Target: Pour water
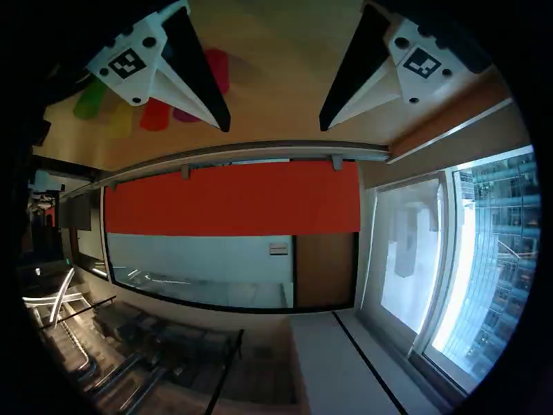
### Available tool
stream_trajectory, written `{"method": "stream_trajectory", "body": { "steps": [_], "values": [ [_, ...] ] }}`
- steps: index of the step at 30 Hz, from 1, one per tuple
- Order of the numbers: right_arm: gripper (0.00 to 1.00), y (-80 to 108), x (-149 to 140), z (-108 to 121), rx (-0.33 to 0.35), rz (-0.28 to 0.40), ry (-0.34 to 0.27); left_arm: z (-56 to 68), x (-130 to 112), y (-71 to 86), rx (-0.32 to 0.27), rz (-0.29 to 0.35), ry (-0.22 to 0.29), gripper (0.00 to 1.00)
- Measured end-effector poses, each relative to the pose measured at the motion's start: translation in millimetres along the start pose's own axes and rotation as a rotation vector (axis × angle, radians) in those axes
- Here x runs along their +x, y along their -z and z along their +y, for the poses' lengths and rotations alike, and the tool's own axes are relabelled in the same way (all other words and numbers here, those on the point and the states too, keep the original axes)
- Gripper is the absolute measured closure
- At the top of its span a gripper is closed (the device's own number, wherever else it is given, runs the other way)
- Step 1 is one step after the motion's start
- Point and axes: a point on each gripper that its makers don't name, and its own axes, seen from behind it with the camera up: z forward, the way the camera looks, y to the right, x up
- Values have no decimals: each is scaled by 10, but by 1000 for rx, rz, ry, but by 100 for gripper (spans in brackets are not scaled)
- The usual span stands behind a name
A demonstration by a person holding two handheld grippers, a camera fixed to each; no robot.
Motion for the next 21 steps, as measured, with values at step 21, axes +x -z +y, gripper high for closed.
{"method": "stream_trajectory", "body": {
  "steps": [21],
  "values": [
    [0,115,180,-102,-32,51,28,-10,82,-7,49,45,-49,4]
  ]
}}
